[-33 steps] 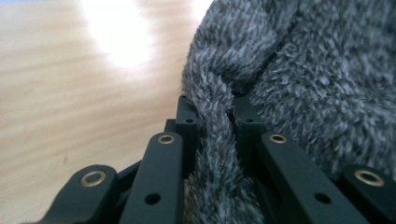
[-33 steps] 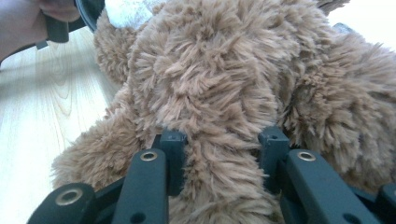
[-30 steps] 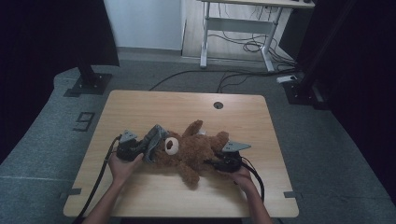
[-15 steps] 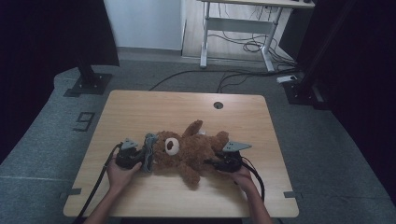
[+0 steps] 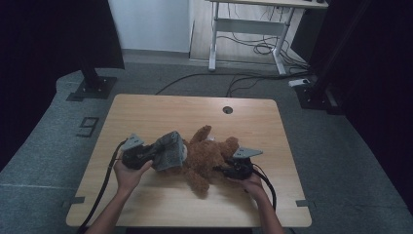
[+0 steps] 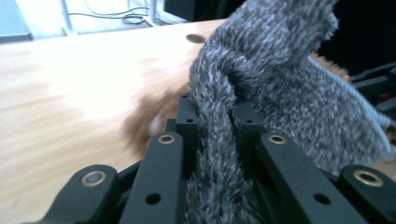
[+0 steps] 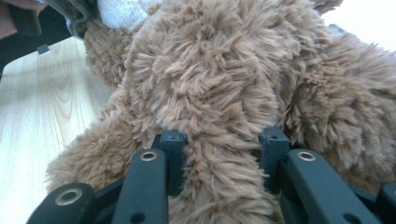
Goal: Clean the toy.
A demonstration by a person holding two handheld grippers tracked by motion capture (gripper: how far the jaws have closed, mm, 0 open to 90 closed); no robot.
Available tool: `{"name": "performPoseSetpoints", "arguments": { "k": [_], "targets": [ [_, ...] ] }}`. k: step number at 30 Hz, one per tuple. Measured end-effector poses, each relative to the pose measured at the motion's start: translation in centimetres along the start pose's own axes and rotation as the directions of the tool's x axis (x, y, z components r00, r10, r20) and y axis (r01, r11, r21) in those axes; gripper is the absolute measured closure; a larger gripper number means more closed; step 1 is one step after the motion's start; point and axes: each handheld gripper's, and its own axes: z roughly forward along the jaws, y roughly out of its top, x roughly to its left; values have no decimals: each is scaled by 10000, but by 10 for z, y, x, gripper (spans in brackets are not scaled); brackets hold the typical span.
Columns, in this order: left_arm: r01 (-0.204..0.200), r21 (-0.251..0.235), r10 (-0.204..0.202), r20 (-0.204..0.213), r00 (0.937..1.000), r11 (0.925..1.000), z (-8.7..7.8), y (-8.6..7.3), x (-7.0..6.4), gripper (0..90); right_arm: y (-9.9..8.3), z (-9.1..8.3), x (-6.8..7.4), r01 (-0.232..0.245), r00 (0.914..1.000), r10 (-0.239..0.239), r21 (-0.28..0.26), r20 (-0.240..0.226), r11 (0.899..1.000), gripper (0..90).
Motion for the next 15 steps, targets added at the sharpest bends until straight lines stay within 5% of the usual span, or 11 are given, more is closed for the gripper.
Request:
{"name": "performPoseSetpoints", "arguments": {
  "k": [5,11,15],
  "targets": [
    [-256,88,254,262,9993,9996,27,21,-16,765,-1,0,0,-63,10000,63,-23,-21,10000,633],
    [-677,218,670,294,9973,9975,39,38,-28,761,-1,1,0,-48,10000,48,-53,-9,10000,633],
    [-1044,1086,1056,-51,9944,9886,55,41,-31,758,-1,1,0,-49,10000,49,-50,-6,10000,634]
  ]
}}
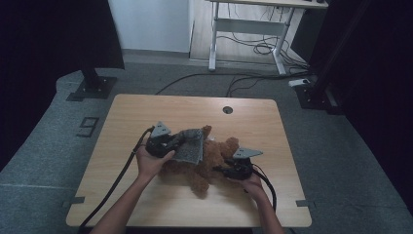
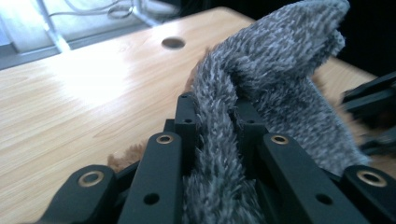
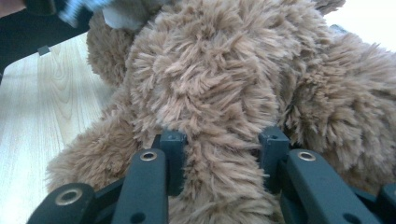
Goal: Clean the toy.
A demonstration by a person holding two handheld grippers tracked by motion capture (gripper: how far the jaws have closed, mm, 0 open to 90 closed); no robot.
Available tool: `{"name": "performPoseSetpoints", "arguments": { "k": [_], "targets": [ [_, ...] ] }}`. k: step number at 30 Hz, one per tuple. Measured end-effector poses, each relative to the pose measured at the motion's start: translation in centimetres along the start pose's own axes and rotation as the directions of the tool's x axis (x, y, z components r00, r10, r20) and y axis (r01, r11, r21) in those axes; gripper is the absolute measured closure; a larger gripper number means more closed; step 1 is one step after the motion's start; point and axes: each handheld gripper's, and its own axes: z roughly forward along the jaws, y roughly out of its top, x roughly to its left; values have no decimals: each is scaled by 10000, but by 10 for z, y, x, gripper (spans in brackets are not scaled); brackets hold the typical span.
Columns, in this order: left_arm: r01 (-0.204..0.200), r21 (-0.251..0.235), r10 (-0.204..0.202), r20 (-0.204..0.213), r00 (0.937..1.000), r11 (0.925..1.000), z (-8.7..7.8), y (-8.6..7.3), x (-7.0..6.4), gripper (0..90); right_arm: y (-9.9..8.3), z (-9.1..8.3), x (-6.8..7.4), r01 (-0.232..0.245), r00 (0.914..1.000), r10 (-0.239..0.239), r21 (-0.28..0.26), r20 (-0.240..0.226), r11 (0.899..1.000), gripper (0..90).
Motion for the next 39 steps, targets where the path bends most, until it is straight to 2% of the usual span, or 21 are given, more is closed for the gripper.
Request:
{"name": "performPoseSetpoints", "arguments": {
  "k": [2,3,6,8,9,15,16,17,19,20,24,25,26,27,29,31,33,36,37,38,39],
  "targets": [
    [38,432,-29,-203,9998,9991,5,-2,6,756,0,1,0,53,10000,-53,31,-22,10000,633],
    [414,646,-399,-242,9989,9971,6,-6,14,756,1,1,1,76,10000,-76,33,-18,10000,633],
    [558,717,-537,-309,9981,9959,6,-8,19,757,0,2,1,63,10000,-63,56,-21,10000,634],
    [583,874,-526,-664,9964,9945,5,-12,24,758,1,2,1,30,10000,-30,67,-10,10000,634],
    [842,845,-787,-666,9947,9929,5,-16,29,759,1,2,2,-16,10000,16,77,22,10000,634],
    [906,652,-833,-1069,9908,9938,-4,-29,37,762,0,2,2,-143,9999,143,84,47,9999,635],
    [1059,630,-968,-1324,9865,9924,-8,-36,44,763,0,2,2,-165,9998,165,71,59,9998,635],
    [1059,630,-968,-1324,9865,9924,-8,-36,44,763,0,2,2,-165,9998,165,71,59,9998,635],
    [1335,643,-1234,-1409,9823,9890,-12,-45,52,764,0,1,2,-205,9998,204,55,69,9998,635],
    [1609,662,-1500,-1458,9779,9847,-17,-57,60,765,-1,1,1,-248,9997,248,24,75,9997,635],
    [1910,833,-1762,-1586,9715,9780,-22,-77,68,767,-1,1,1,-330,9994,330,-25,118,9995,636],
    [2132,974,-1977,-1483,9690,9721,-25,-93,71,767,-1,1,1,-361,9993,361,-42,135,9993,635],
    [2132,974,-1977,-1483,9690,9721,-25,-93,71,768,-1,1,1,-361,9993,361,-42,135,9993,635],
    [2164,1091,-1997,-1461,9689,9702,-27,-104,71,768,-2,1,1,-366,9992,367,-57,151,9993,635],
    [2159,1197,-1993,-1369,9703,9690,-29,-113,69,768,-2,1,1,-378,9992,380,-75,160,9993,635],
    [2184,1230,-2022,-1320,9704,9681,-31,-117,68,768,-2,1,1,-390,9991,391,-85,175,9992,635],
    [2164,1246,-2036,-1078,9731,9683,-35,-123,64,768,-2,1,0,-418,9990,420,-118,176,9991,635],
    [2206,1062,-2120,-870,9734,9696,-38,-120,62,768,-3,1,0,-435,9989,437,-130,161,9990,635],
    [2108,664,-2060,-717,9759,9753,-45,-111,55,769,-3,1,-1,-460,9988,462,-150,163,9988,635],
    [2108,664,-2060,-717,9759,9753,-45,-111,55,770,-3,1,-1,-460,9988,462,-150,163,9988,635],
    [1969,458,-1934,-713,9785,9794,-49,-105,51,770,-3,1,-1,-490,9987,493,-174,164,9986,635]
  ]
}}
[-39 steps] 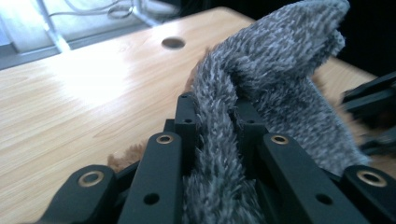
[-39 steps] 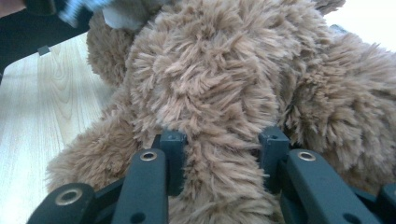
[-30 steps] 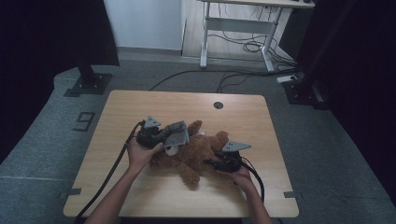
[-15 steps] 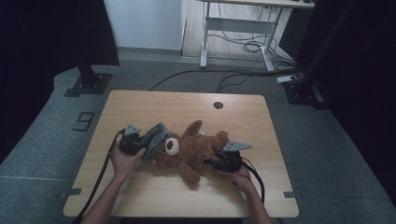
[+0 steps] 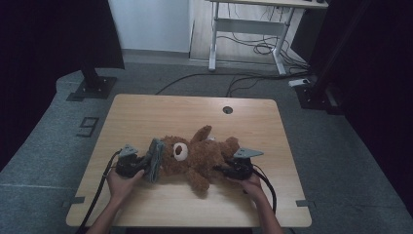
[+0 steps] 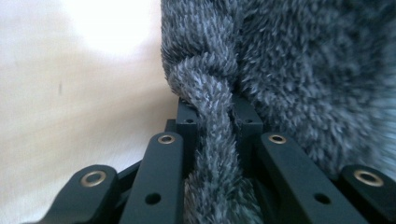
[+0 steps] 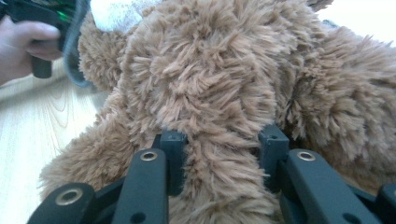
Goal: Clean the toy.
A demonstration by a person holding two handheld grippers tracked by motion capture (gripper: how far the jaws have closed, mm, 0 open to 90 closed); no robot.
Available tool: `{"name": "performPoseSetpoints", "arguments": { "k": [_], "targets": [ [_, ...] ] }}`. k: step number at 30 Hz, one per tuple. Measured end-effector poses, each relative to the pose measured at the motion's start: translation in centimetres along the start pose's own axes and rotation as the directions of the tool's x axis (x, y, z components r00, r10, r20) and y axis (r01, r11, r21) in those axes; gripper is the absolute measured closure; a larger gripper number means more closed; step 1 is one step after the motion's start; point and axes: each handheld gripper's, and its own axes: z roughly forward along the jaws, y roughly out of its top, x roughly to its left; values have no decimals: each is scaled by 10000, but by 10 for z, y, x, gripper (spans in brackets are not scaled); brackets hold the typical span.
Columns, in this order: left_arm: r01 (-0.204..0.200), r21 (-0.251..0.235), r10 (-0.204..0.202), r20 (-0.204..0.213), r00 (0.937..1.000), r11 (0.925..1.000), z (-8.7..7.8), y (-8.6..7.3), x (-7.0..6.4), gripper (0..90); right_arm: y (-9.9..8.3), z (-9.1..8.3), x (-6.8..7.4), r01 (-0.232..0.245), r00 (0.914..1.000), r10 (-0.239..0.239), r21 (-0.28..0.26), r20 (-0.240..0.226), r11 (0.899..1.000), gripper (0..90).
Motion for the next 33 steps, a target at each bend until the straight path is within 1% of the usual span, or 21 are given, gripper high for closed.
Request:
{"name": "performPoseSetpoints", "arguments": {
  "k": [1,2,3,4,6,7,8,10,11,12,13,14,16,17,19,23,24,26,27,29,33],
  "targets": [
    [-80,-182,80,29,10000,9998,-3,4,-4,770,0,0,0,0,10000,0,0,0,10000,635],
    [-301,-659,310,125,9994,9974,-10,15,-13,771,0,0,0,-30,10000,30,-1,-1,10000,635],
    [-411,-868,428,186,9989,9954,-13,20,-17,772,0,0,-1,-48,10000,48,0,-11,10000,635],
    [-411,-868,428,186,9989,9954,-13,20,-17,773,0,0,-1,-48,10000,48,0,-11,10000,635],
    [-498,-1269,562,476,9973,9907,-17,32,-26,775,0,0,0,38,10000,-38,29,30,10000,635],
    [-601,-1391,709,741,9947,9884,-18,39,-32,774,0,0,0,46,10000,-46,33,22,10000,635],
    [-601,-1391,709,741,9947,9884,-18,39,-32,774,0,0,0,46,10000,-46,33,22,10000,635],
    [-729,-1506,901,1108,9897,9859,-15,45,-41,774,0,0,0,26,10000,-26,19,11,10000,635],
    [-915,-1501,1107,1246,9860,9844,-10,50,-51,774,0,0,0,28,10000,-28,16,8,10000,634],
    [-915,-1501,1107,1246,9860,9844,-10,50,-51,774,0,0,0,25,10000,-25,11,0,10000,635],
    [-1026,-1420,1236,1485,9812,9845,-3,53,-62,774,0,0,0,20,10000,-20,7,-8,10000,634],
    [-1026,-1420,1236,1485,9812,9845,-3,53,-62,774,0,0,0,20,10000,-20,7,-8,10000,634],
    [-1487,-1234,1644,1282,9780,9812,7,53,-73,771,0,0,0,11,10000,-11,8,16,10000,634],
    [-1487,-1234,1644,1282,9780,9812,7,53,-73,769,0,0,0,14,10000,-14,12,28,10000,634],
    [-1683,-1116,1800,1044,9781,9794,9,52,-73,768,0,1,0,20,10000,-20,14,38,10000,633],
    [-1578,-1095,1686,970,9809,9814,7,43,-65,770,0,1,1,114,9999,-114,66,52,9999,633],
    [-1342,-1048,1443,961,9849,9854,6,35,-56,771,0,1,1,132,9999,-132,81,53,9999,633],
    [-1145,-973,1237,942,9878,9886,5,29,-49,772,0,1,2,184,9998,-184,97,33,9998,633],
    [-1145,-973,1237,942,9878,9886,5,29,-49,772,0,2,3,199,9998,-200,106,42,9997,633],
    [-880,-805,946,817,9922,9929,4,19,-39,772,0,2,3,191,9998,-191,95,10,9998,633],
    [-650,-619,687,598,9958,9960,5,10,-29,772,0,2,3,159,9999,-159,82,13,9998,633]
  ]
}}
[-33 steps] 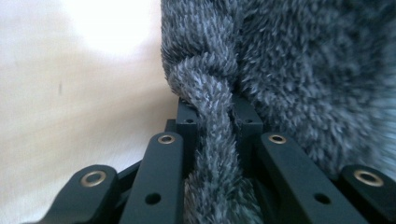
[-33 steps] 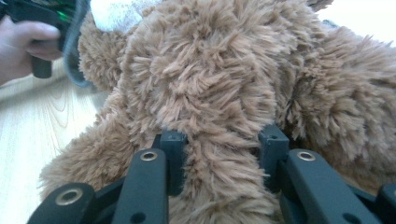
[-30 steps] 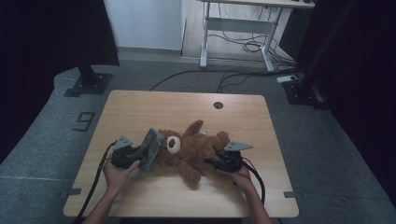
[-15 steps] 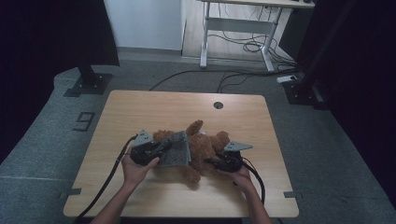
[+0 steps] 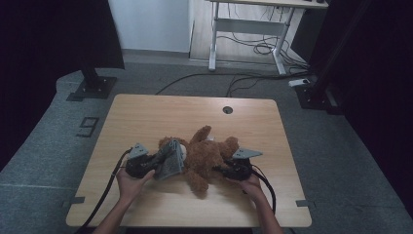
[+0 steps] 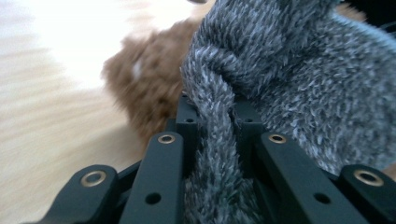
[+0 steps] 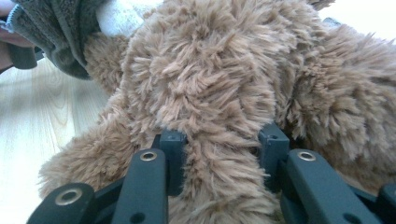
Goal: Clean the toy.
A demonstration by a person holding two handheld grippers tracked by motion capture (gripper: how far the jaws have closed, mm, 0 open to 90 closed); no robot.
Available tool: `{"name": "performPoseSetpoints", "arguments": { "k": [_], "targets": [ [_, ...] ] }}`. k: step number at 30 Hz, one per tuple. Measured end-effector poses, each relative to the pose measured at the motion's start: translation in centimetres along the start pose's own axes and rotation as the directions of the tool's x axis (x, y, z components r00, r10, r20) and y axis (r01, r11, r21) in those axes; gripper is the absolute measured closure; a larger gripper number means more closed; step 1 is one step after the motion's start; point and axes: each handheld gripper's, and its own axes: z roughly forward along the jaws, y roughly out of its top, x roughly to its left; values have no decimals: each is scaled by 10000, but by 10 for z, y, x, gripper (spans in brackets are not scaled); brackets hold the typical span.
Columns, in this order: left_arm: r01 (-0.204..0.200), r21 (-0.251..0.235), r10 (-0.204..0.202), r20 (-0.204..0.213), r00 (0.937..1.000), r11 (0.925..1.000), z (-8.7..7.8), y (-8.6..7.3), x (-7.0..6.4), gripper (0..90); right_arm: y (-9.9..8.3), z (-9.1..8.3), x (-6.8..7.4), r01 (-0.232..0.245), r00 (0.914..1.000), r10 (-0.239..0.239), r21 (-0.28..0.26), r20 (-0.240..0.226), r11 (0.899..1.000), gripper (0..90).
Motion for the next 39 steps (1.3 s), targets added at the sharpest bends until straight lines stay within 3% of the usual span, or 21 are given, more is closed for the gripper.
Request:
{"name": "performPoseSetpoints", "arguments": {
  "k": [6,11,16,17,18,22,24,25,27,29,32,35,39],
  "targets": [
    [611,452,-598,-289,9978,9971,7,-14,18,772,0,0,-1,-78,10000,78,-32,-9,10000,633],
    [1131,1267,-1094,-359,9933,9855,18,-21,34,772,-1,0,-2,-100,9999,99,-104,-132,9999,633],
    [1262,1325,-1230,-317,9919,9831,18,-21,39,767,-2,-1,-3,-105,9998,103,-110,-178,9999,633],
    [1259,1012,-1233,-314,9919,9869,11,-16,40,769,-2,-1,-3,-140,9997,137,-134,-180,9998,633],
    [1259,1012,-1233,-314,9919,9869,11,-16,40,770,-2,-1,-3,-140,9997,137,-134,-180,9998,633],
    [663,203,-660,-173,9977,9976,-6,3,23,769,-2,0,-3,-72,9997,68,-186,-223,9998,632],
    [385,-228,-382,143,9992,9990,-11,14,11,769,-2,0,-2,-53,9997,49,-191,-224,9998,632],
    [58,-537,-35,426,9991,9985,-12,26,-3,768,-1,1,-1,-44,9998,40,-199,-195,9998,631],
    [-56,-644,90,528,9986,9979,-11,31,-9,769,-1,1,0,-31,9999,27,-191,-169,9998,631],
    [-583,-1002,668,837,9942,9933,-1,52,-33,769,-1,2,2,41,9999,-43,-164,-128,9999,628],
    [-1200,-982,1310,1137,9848,9879,19,75,-58,769,-1,2,3,72,10000,-74,-194,-67,9998,621],
    [-1449,-819,1544,1253,9800,9860,33,84,-71,770,-1,2,4,123,9999,-123,-205,-4,9997,618],
    [-1434,-457,1491,1636,9752,9886,58,91,-84,771,-1,2,5,165,9998,-164,-204,67,9997,614]
  ]
}}
